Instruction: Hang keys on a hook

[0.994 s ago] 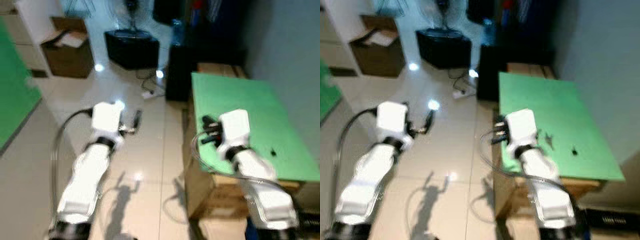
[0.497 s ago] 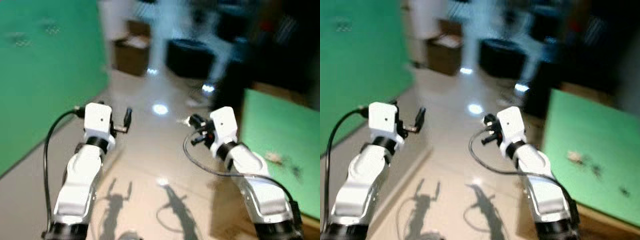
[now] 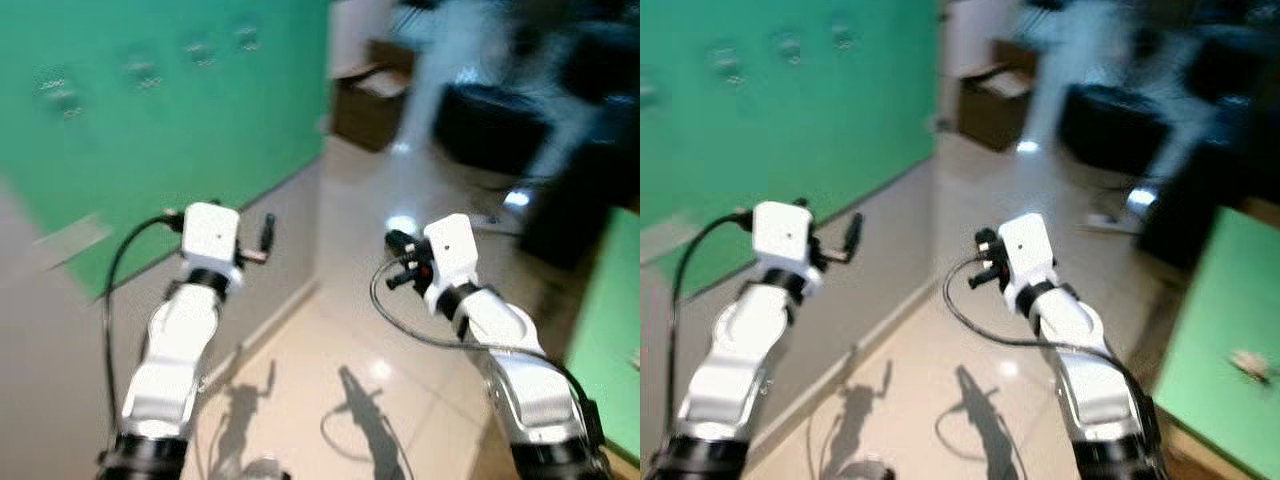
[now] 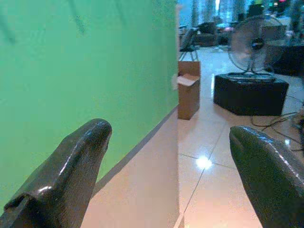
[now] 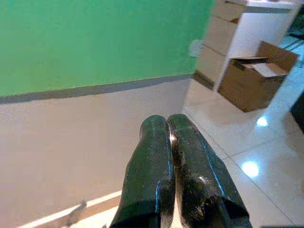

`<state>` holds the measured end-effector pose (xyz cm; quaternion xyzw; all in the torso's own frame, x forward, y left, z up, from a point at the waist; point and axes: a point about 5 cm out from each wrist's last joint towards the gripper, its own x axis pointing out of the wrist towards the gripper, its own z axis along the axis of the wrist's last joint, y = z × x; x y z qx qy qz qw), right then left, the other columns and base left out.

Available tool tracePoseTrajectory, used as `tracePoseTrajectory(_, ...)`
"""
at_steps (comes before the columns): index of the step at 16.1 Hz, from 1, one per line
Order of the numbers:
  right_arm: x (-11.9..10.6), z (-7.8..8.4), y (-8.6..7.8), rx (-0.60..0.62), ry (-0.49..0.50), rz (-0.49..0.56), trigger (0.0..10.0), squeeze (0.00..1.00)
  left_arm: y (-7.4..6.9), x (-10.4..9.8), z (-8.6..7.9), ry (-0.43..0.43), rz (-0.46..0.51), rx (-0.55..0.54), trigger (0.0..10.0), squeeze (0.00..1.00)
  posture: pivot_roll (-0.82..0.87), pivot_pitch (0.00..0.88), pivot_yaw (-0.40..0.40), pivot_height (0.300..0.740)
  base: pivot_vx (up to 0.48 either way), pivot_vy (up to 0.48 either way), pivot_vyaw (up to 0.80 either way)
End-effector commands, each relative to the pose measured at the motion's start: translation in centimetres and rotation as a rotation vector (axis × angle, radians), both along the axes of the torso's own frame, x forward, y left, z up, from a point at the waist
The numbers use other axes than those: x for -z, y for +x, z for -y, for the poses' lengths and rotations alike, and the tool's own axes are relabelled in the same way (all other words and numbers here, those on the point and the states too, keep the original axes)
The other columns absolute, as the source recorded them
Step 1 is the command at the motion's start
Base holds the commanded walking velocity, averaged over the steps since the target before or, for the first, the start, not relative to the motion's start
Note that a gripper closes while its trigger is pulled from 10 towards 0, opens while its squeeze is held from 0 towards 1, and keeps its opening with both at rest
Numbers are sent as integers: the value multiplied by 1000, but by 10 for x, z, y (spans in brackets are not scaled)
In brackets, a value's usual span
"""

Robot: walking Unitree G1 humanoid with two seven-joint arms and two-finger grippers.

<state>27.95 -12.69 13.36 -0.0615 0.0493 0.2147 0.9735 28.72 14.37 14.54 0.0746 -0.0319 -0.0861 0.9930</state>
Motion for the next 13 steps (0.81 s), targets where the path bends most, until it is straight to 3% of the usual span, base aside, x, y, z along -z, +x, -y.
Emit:
tracePoseTrajectory(1, -5, 1, 2, 9, -4, 22, 10000, 0, 4, -3, 1, 7, 11, -3, 10000, 0, -66, 0, -49, 718, 0, -465, 800)
tracePoseTrajectory(5, -9, 8, 6, 42, -12, 34, 10000, 0, 7, -4, 0, 10, 15, -10, 10000, 0, -66, 0, -43, 718, 0, -480, 800)
tracePoseTrajectory(13, -8, 6, 6, 41, -6, 33, 10000, 0, 10, -5, -2, 18, 20, -24, 10000, 0, -63, 0, -41, 718, 0, -480, 800)
